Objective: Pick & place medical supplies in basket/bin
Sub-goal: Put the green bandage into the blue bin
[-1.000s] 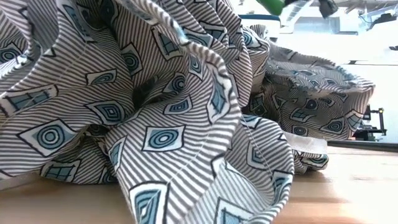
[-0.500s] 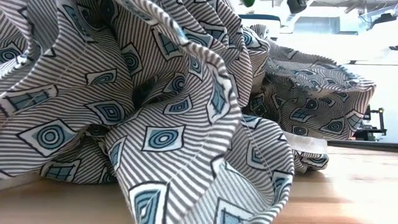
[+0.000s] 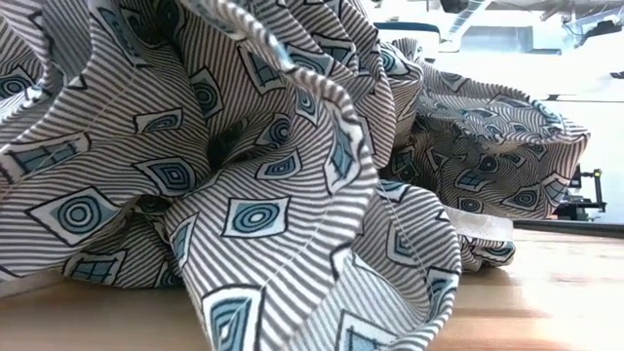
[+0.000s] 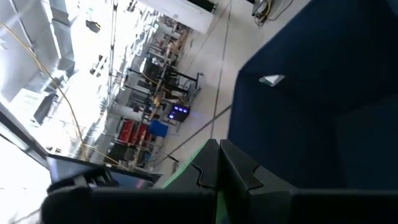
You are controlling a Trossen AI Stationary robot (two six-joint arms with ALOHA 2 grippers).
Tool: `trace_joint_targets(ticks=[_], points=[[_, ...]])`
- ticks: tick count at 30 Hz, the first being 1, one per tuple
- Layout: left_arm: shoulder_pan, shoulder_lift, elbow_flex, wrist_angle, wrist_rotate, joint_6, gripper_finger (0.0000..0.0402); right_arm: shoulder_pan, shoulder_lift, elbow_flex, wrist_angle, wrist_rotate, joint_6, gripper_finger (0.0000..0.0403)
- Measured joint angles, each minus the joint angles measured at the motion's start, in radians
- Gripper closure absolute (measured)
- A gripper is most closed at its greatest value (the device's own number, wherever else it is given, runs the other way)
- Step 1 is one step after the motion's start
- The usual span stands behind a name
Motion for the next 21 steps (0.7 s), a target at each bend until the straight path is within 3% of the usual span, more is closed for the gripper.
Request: trace_joint_targets(ticks=[5,12,21], points=[[0.010,0.000,0.000,-0.032,0.050,-0.003,0.0135,-0.001,0.002,-0.002,-0.001,-0.012,0.015,0.0403],[0.010,-0.001,0.000,-0.031,0.039,-0.011,0.0162,0.000,0.002,-0.002,-0.002,-0.013,0.017,0.0403],[0.010,-0.001,0.000,-0.033,0.031,-0.049,0.0246,0.000,0.003,-0.002,-0.002,-0.013,0.019,0.0403]])
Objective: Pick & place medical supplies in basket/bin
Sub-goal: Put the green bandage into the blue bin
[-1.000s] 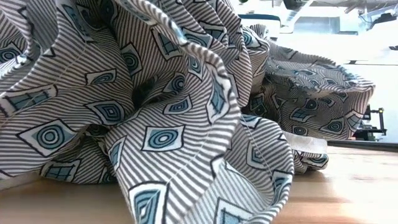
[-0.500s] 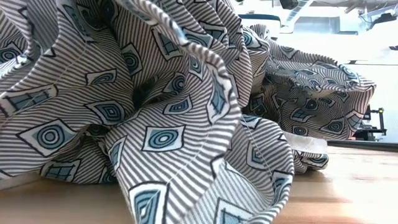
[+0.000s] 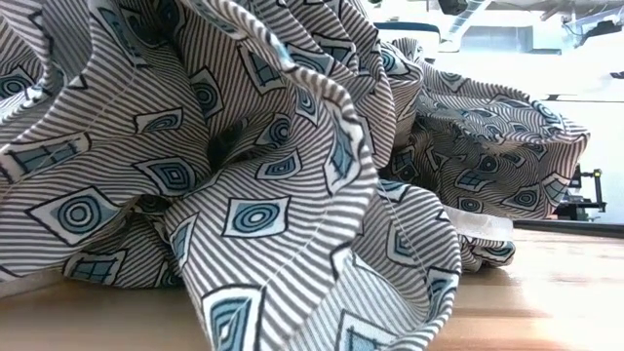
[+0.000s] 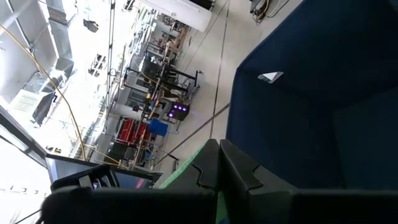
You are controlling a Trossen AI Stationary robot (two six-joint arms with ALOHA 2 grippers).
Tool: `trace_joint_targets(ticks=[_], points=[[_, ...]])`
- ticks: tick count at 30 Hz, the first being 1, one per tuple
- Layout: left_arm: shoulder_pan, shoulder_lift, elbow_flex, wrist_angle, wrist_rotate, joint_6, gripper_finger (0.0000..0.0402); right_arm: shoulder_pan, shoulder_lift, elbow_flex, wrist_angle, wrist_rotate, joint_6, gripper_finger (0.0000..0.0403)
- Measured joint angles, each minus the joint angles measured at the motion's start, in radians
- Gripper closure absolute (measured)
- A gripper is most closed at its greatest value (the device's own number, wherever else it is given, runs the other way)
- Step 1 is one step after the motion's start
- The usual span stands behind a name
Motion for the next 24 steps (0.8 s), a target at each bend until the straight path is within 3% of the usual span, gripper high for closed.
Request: trace_joint_targets(ticks=[7,17,24], points=[[0.000,0.000,0.000,0.006,-0.002,-0.039,0.0301,0.000,0.000,0.000,0.003,0.000,-0.002,0.0399],[-0.018,-0.074,0.000,-0.030,-0.100,-0.041,0.0320,-0.003,-0.012,0.000,-0.001,0.013,-0.010,0.0334],[-0.062,-0.211,0.000,-0.265,-0.174,-0.130,0.0320,-0.026,-0.043,0.000,0.003,0.027,-0.073,0.0311]])
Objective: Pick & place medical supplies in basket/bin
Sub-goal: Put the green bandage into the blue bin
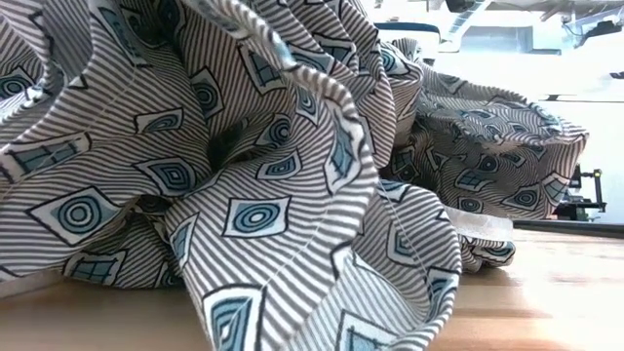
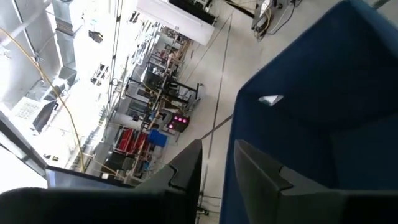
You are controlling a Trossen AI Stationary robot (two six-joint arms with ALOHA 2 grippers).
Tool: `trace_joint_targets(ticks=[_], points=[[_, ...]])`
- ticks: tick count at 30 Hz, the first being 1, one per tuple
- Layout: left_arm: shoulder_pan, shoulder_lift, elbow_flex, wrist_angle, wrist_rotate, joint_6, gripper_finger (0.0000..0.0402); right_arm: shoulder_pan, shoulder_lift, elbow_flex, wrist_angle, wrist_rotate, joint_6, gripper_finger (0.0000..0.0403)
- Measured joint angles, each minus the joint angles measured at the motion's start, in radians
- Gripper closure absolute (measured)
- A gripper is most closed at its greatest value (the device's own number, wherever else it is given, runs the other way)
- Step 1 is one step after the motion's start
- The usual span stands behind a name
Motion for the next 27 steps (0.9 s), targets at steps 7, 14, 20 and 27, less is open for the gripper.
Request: trace_joint_targets(ticks=[7,14,20,27], points=[[-0.110,-0.214,0.000,-0.385,-0.044,-0.248,0.0320,0.003,-0.016,0.000,-0.004,-0.004,-0.024,0.0308],[-0.323,-0.345,0.001,-0.669,-0.151,-0.577,0.0322,0.011,-0.016,0.000,-0.007,-0.030,-0.024,0.0308],[-0.503,-0.302,0.001,-0.904,-0.156,-0.862,0.0322,0.010,-0.016,0.000,-0.003,-0.053,-0.024,0.0307],[-0.616,-0.156,-0.022,-1.145,-0.131,-1.154,0.0323,0.011,-0.016,0.000,-0.003,-0.059,-0.016,0.0307]])
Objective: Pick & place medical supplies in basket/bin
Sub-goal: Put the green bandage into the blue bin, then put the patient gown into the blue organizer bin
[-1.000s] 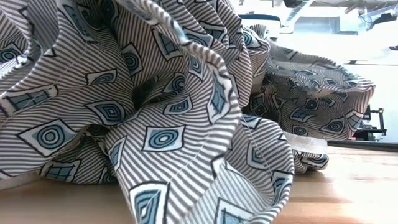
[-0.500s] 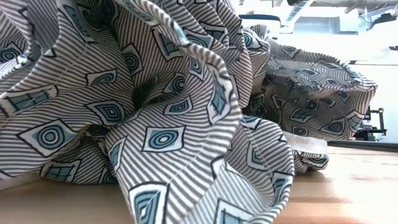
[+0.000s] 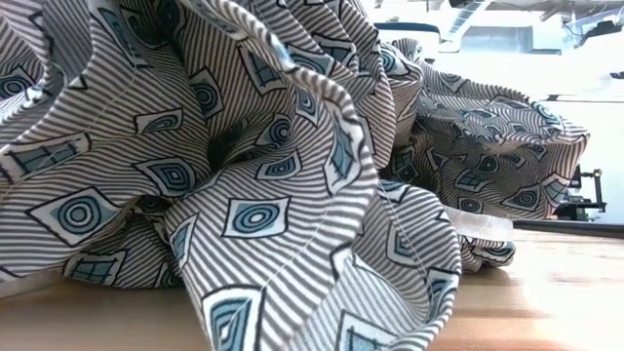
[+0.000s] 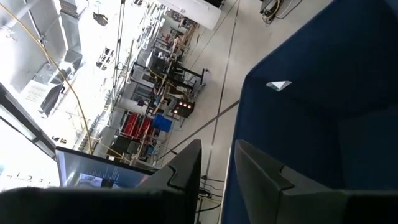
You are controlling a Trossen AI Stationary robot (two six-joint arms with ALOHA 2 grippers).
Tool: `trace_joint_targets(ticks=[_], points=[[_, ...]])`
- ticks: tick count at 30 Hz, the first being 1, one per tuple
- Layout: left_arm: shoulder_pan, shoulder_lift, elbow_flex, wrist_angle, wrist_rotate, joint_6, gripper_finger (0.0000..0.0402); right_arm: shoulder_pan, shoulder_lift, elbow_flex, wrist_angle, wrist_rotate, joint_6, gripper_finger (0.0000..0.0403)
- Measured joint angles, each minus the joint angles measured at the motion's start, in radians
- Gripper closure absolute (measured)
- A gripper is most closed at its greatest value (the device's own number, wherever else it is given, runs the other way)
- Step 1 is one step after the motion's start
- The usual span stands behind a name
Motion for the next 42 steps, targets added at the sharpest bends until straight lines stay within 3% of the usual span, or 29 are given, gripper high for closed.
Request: trace_joint_targets(ticks=[10,21,27,31,38,42], points=[[0.023,0.028,-0.304,0.262,-0.115,-0.183,0.0327,0.000,0.000,0.000,-0.012,0.000,-0.007,0.0307],[0.148,0.025,-0.560,0.558,-0.086,-0.189,0.0328,0.000,0.000,0.000,-0.023,-0.019,-0.008,0.0307],[0.207,0.023,-0.599,0.603,-0.050,-0.219,0.0323,0.000,0.000,0.000,-0.023,-0.023,-0.008,0.0307],[0.231,-0.005,-0.599,0.596,-0.030,-0.224,0.0290,0.000,0.000,0.000,-0.023,-0.041,-0.008,0.0307],[0.262,-0.081,-0.599,0.560,-0.026,-0.241,0.0186,0.000,0.000,0.000,-0.028,-0.045,-0.008,0.0307],[0.274,-0.122,-0.599,0.549,-0.004,-0.226,0.0157,0.000,0.000,0.000,-0.031,-0.045,-0.008,0.0307]])
